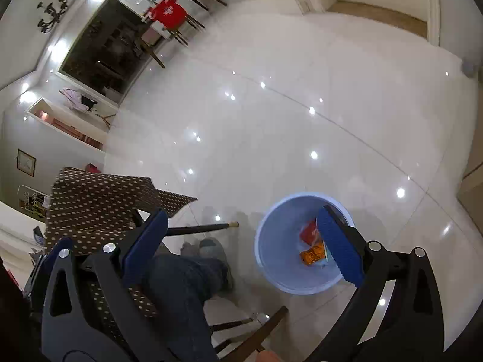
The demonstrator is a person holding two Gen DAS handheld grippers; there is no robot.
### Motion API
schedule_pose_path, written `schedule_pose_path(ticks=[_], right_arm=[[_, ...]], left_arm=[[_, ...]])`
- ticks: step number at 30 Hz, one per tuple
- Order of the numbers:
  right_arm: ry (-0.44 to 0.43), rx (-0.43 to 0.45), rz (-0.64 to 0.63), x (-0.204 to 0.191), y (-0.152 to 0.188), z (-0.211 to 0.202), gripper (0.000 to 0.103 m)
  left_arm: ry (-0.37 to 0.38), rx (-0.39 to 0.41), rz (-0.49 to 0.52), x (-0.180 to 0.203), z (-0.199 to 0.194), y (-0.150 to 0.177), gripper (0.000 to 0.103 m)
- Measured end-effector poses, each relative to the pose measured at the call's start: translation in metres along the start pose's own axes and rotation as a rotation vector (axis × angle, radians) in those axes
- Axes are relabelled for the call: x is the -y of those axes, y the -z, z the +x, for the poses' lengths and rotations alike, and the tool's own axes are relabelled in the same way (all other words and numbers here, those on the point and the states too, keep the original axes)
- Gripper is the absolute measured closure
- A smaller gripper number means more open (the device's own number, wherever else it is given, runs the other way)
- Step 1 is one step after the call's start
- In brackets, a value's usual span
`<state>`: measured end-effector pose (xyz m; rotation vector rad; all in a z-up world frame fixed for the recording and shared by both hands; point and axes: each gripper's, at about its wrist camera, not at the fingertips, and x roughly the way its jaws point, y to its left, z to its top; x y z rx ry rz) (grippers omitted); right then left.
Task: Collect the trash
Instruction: 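Lower both items over the wastebasket and open both tools to release, then move both tools back over the table toward the remaining trash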
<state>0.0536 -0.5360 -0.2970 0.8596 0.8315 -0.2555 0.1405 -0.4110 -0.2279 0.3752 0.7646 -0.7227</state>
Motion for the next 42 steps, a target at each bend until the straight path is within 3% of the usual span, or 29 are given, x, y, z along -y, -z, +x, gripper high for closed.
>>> schedule_pose_path(ticks=[11,26,32,42], right_arm=[[-0.041,0.118,-0.152,-0.09,-0.006,-0.053,0.006],[-0.169,0.175,-0.437,-0.247,0.02,-0.08,0.006],[-0.242,0.15,-0.549,-0.313,0.046,-0.07,0.006],[-0.332,0.007,-0.693,-0.405,0.106,-0.016,0.006]], left_arm=[[-0.008,0.204,-0.046,-0.026,-0.103,-0.017,0.008],[-0.186,0.35,-0.159,-0.11,-0.2,0.016,0.007],[-0.28,0.373,-0.238,-0.156,-0.231,0.042,0.007],[-0.434,0.365,-0.398,-0.228,-0.272,0.099,0.007]])
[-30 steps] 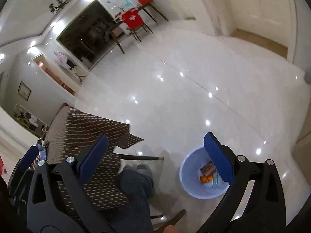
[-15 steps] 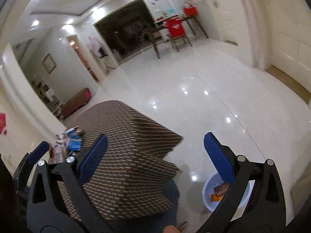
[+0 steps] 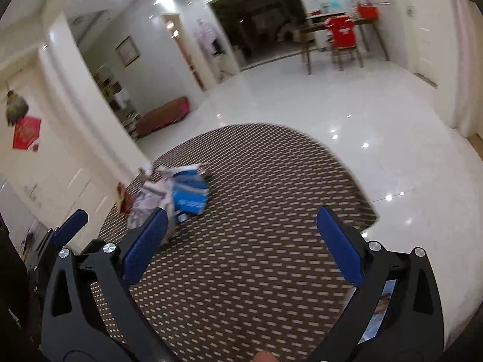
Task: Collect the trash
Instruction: 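Move both tools back over the table toward the remaining trash, then grasp the white paper scrap with the right tool while the left tool grasps the blue wrapper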
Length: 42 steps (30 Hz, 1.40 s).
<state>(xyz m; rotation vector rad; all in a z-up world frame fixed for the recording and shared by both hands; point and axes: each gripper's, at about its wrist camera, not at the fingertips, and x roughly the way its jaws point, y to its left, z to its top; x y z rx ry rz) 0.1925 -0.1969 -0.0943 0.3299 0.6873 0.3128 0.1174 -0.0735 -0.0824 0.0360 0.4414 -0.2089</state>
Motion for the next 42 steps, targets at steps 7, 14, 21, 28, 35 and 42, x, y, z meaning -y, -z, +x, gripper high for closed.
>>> schedule_pose_path(ticks=[7,14,21,28,35,42], right_arm=[[-0.111,-0.108,-0.071,-0.054,0.013,0.061,0.006],[-0.134,-0.202,-0.078,-0.086,0.026,0.129,0.006],[-0.199,-0.277,-0.017,-0.094,0.031,0.171,0.07],[-0.254,-0.202,-0.024,-0.087,0.03,0.127,0.085],[-0.216,-0.09,-0.024,-0.053,0.019,0.064,0.087],[-0.178,-0.042,-0.011,-0.03,0.023,0.034,0.088]], left_arm=[[-0.106,-0.014,-0.119,-0.069,-0.007,0.015,0.007],[-0.183,-0.039,-0.192,-0.114,-0.013,0.033,0.007],[-0.221,-0.076,-0.227,-0.142,-0.008,0.05,0.007],[-0.205,-0.114,-0.205,-0.145,0.006,0.06,0.007],[-0.155,-0.168,-0.103,-0.127,0.022,0.057,0.007],[-0.121,-0.216,0.025,-0.109,0.041,0.046,0.007]])
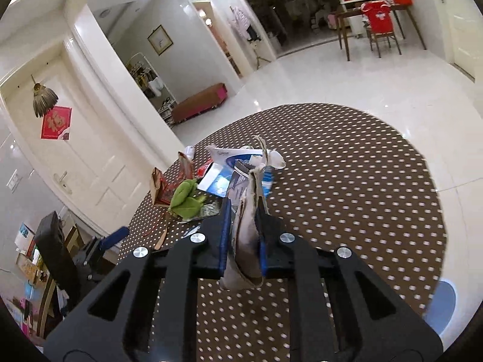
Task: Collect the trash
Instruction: 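Grasp the white paper scrap with the right tool while the left tool grasps the blue wrapper, then carry both items to the wastebasket and open both tools over it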
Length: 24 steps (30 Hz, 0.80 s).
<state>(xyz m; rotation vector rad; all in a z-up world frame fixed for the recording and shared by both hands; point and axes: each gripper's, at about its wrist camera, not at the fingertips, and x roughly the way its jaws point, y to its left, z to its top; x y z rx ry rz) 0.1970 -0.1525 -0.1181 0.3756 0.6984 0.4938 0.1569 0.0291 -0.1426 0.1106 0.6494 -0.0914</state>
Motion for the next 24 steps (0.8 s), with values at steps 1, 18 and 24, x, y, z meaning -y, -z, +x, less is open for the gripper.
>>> schedule_pose_path(ticks=[1,18,24], right_arm=[[0.003,0.007,0.005,0.003,0.001,-0.004,0.088],[0.036,0.074,0.062,0.041,0.004,-0.056,0.088],[0.04,0.088,0.069,0.046,0.006,-0.068,0.088]], left_arm=[[0.012,-0.015,0.037,0.006,0.006,-0.004,0.007],[0.229,-0.217,0.256,0.055,0.081,-0.03,0.089],[0.295,-0.205,0.232,0.069,0.071,-0.026,0.094]])
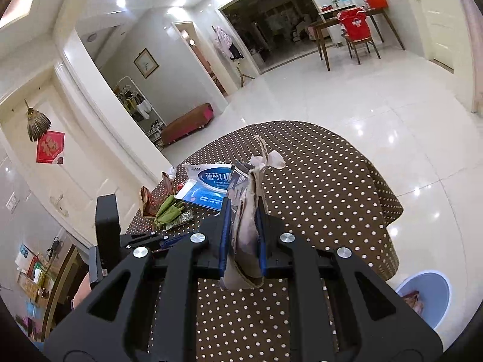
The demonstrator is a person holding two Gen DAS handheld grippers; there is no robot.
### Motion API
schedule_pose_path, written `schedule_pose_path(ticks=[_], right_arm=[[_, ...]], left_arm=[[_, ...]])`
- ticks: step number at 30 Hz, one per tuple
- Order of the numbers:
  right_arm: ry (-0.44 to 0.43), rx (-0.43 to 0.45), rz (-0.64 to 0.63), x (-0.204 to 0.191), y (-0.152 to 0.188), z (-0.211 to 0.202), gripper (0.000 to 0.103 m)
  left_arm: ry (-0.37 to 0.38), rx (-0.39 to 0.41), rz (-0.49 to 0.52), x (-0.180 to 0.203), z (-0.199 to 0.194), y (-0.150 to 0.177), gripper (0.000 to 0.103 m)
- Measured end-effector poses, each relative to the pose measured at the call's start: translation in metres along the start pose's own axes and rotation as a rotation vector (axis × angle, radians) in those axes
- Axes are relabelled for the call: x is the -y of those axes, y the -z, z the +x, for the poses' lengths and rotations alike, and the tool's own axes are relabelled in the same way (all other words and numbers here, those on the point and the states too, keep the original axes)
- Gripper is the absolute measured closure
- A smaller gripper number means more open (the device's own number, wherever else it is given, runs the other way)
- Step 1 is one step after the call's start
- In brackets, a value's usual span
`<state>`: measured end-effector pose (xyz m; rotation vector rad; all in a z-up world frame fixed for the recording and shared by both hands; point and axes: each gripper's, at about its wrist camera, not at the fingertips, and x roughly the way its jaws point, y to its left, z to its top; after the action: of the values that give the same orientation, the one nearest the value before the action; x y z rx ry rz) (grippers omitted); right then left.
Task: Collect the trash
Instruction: 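Carry both items to the wastebasket and open both tools over it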
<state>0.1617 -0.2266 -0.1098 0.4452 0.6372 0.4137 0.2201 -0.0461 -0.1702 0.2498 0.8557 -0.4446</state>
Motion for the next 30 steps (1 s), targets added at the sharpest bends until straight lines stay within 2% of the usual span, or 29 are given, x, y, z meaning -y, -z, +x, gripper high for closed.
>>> schedule_pose_path(ticks=[10,17,23,30], right_arm=[[0.023,0.051,0.009,0.003,0.0,-0.029,0.088],[0.074,0.105,0.011,0.016,-0.004,-0.061,0.088],[0.166,0.167,0.03,0.047,-0.006,-0.108,0.088],[0.32,0.22,0.112,0.112,0.007,-0.165,0.088]], left_arm=[[0.048,0.111,-0.063,0.039,-0.04,0.007,0.095],[0.085,0.194,-0.086,0.082,-0.058,-0.013,0.095],[0.154,0.236,-0.056,0.127,-0.061,-0.042,0.095],[0.252,0.219,0.001,0.202,-0.04,-0.059,0.095]])
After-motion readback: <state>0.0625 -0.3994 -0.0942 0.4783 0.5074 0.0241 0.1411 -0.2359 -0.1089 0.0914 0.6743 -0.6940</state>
